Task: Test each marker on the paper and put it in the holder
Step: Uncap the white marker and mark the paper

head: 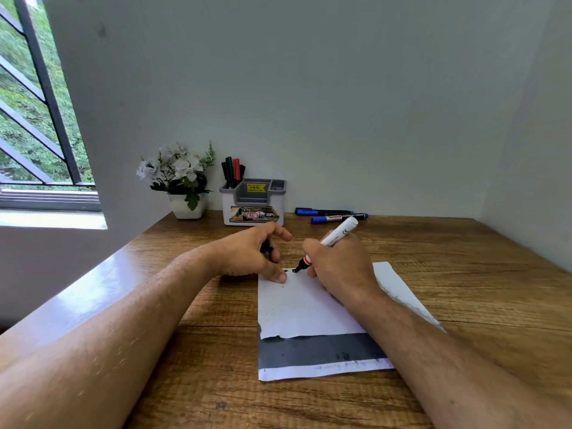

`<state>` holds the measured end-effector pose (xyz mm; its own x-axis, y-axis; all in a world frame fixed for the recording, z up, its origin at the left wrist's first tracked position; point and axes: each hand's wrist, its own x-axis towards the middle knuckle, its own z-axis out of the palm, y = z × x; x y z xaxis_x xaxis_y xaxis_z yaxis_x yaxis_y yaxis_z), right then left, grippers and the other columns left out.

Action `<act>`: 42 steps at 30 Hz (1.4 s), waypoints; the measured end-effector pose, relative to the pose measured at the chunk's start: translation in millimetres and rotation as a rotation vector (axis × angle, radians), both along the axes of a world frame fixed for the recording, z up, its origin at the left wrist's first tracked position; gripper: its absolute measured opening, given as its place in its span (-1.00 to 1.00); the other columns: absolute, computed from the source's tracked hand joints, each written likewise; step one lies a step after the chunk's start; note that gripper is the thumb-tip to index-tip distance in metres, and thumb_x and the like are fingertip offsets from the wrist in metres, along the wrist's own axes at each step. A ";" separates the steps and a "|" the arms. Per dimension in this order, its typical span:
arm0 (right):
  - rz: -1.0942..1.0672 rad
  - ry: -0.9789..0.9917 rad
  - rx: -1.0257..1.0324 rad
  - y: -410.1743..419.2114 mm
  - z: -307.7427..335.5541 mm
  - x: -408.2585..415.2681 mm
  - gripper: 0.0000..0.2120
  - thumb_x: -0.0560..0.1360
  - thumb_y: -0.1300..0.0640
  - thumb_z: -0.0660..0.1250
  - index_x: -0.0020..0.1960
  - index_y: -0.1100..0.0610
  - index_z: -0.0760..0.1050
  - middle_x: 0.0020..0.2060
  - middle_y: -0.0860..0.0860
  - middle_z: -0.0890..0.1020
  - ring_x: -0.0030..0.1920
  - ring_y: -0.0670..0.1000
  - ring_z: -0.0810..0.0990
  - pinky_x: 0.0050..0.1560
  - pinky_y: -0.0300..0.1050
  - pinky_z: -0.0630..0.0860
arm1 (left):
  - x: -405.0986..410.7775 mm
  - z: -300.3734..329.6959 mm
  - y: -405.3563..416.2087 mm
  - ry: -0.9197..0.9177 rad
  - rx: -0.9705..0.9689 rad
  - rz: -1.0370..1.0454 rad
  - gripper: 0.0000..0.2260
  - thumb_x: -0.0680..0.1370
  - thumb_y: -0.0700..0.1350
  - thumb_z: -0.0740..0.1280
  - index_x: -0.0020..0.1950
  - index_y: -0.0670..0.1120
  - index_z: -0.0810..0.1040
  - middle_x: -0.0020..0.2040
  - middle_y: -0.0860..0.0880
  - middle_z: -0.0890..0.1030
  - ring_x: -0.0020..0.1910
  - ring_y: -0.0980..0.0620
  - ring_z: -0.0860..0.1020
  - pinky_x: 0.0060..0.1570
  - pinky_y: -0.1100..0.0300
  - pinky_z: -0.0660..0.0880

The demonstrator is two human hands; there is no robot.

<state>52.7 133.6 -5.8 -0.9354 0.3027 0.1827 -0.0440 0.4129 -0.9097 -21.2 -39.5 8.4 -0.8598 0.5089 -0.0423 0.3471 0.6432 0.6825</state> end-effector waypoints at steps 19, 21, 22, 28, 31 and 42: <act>0.008 -0.014 -0.010 0.0 0.8 -0.3 -0.77 0.49 0.05 0.37 0.01 0.21 0.61 -0.14 0.11 0.71 -0.27 -0.02 0.59 -0.34 -0.17 0.48 | -2.5 -2.0 -1.3 0.009 0.007 -0.007 -0.35 0.35 -0.13 0.61 0.32 0.14 0.39 -0.04 0.01 0.57 -0.15 0.15 0.53 -0.11 0.23 0.40; 0.016 -0.018 -0.007 -0.5 1.2 0.2 -0.78 0.49 0.04 0.37 0.00 0.20 0.60 -0.14 0.10 0.71 -0.27 -0.03 0.60 -0.33 -0.16 0.49 | -2.7 -2.2 -1.5 0.006 0.005 -0.005 -0.35 0.35 -0.13 0.61 0.32 0.14 0.39 -0.04 0.01 0.57 -0.14 0.14 0.53 -0.11 0.22 0.39; 0.023 -0.017 -0.004 -0.7 1.2 0.4 -0.79 0.49 0.05 0.37 -0.01 0.19 0.60 -0.15 0.10 0.71 -0.30 -0.04 0.59 -0.35 -0.17 0.48 | -2.7 -2.2 -1.6 0.006 0.004 -0.004 -0.35 0.35 -0.13 0.61 0.32 0.14 0.39 -0.04 0.01 0.58 -0.14 0.14 0.53 -0.11 0.23 0.39; 0.019 -0.022 0.002 -0.4 1.3 -0.3 -0.78 0.49 0.03 0.37 0.01 0.18 0.59 -0.14 0.09 0.70 -0.27 -0.04 0.59 -0.36 -0.18 0.47 | -2.6 -2.5 -1.8 0.015 -0.002 -0.007 -0.36 0.35 -0.12 0.61 0.32 0.14 0.39 -0.05 0.02 0.58 -0.16 0.16 0.54 -0.13 0.25 0.39; -0.002 -0.022 -0.011 0.9 1.6 -0.6 -0.77 0.48 0.03 0.36 0.01 0.18 0.59 -0.15 0.10 0.70 -0.28 -0.03 0.60 -0.36 -0.17 0.47 | -2.3 -1.8 -1.6 0.011 -0.002 -0.008 -0.36 0.35 -0.13 0.61 0.32 0.14 0.39 -0.05 0.02 0.58 -0.14 0.15 0.54 -0.12 0.24 0.40; -0.019 -0.023 -0.024 1.5 0.2 -2.4 -0.76 0.50 0.03 0.36 0.06 0.17 0.56 -0.12 0.09 0.69 -0.26 -0.04 0.59 -0.35 -0.17 0.49 | -1.3 -1.4 -1.2 0.015 -0.002 -0.007 -0.36 0.35 -0.13 0.61 0.32 0.14 0.39 -0.05 0.02 0.58 -0.13 0.14 0.53 -0.08 0.21 0.39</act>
<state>50.4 135.2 -5.6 -0.9333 0.3245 0.1536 -0.0153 0.3914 -0.9201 -22.5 -40.8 7.1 -0.8567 0.5149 -0.0307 0.3616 0.6420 0.6761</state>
